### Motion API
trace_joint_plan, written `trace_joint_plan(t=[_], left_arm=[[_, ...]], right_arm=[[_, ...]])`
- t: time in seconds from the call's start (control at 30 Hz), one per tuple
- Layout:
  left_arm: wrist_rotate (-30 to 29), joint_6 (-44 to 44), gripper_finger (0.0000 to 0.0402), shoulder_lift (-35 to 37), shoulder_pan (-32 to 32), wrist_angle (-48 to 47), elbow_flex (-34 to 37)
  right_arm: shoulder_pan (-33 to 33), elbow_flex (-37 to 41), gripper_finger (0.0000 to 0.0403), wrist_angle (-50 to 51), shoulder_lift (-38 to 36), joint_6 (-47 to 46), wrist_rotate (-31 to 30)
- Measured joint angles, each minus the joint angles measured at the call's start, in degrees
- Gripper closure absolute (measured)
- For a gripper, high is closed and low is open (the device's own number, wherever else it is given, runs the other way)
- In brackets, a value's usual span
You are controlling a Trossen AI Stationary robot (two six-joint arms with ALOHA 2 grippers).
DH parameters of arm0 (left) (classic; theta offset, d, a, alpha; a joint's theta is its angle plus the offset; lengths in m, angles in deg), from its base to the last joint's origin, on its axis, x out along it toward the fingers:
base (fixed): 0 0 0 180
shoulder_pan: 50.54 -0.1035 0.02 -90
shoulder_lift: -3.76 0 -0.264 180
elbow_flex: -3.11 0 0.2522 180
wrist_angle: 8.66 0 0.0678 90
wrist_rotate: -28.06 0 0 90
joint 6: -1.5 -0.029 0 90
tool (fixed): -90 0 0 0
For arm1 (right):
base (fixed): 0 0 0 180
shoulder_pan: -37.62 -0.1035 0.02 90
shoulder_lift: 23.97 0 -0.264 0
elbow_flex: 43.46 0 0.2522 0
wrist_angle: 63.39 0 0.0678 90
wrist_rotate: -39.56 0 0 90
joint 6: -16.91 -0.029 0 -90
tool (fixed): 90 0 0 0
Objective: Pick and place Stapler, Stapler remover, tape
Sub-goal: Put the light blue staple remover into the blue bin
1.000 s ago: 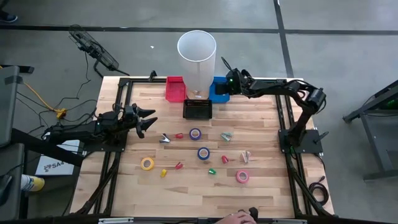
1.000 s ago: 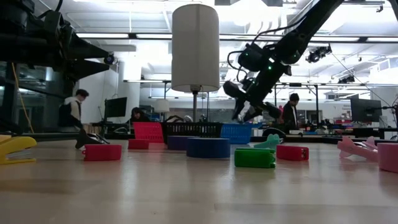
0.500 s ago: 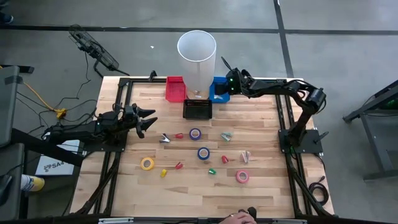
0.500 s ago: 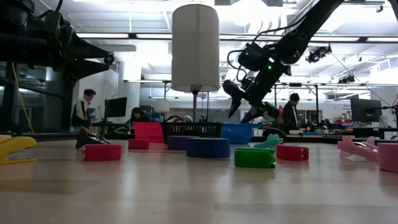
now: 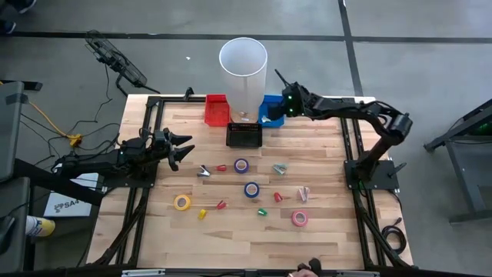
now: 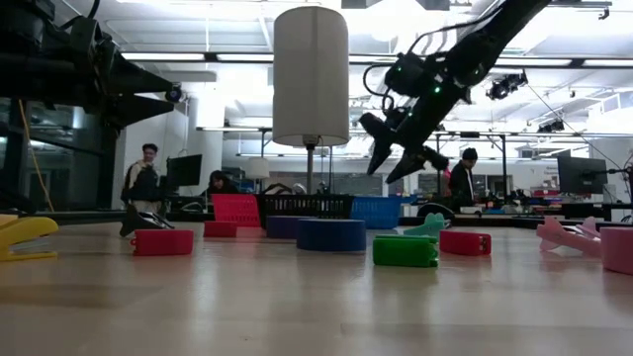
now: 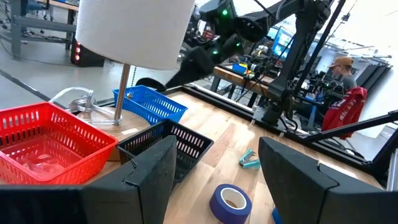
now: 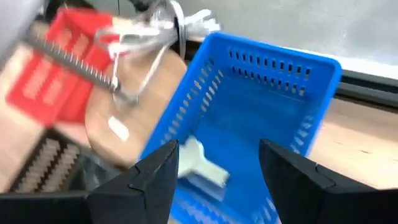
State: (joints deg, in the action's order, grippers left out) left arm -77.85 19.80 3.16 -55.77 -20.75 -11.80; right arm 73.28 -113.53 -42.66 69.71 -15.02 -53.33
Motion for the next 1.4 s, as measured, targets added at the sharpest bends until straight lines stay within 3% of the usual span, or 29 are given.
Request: trace_joint_plan(t=[0.23,0.4,0.63,1.17,1.4], left_arm=[[0.0,-0.02,0.0176,-0.01,0.0,0.0,0.0],[-0.01,-0.02,0.0176,0.0,0.01,0.0,0.0],[-0.01,-0.02,0.0176,-0.02,0.01,0.0,0.0],[-0.01,0.0,0.0176,-0.02,0.0,0.0,0.0],[0.0,-0.02,0.0176,-0.01,-0.01,0.0,0.0]], right_arm=[[-2.99,0.93,0.0189,12.01,-6.52,8.73,-1.0],[-6.52,6.45,0.0189,12.45,-12.47,14.03,0.31],[-13.83,14.53,0.0175,11.65,-18.74,14.01,0.44],[-27.27,22.58,0.0123,3.41,-18.68,16.56,2.36],[-31.91,24.59,0.0123,-0.03,-18.68,15.48,-2.24]])
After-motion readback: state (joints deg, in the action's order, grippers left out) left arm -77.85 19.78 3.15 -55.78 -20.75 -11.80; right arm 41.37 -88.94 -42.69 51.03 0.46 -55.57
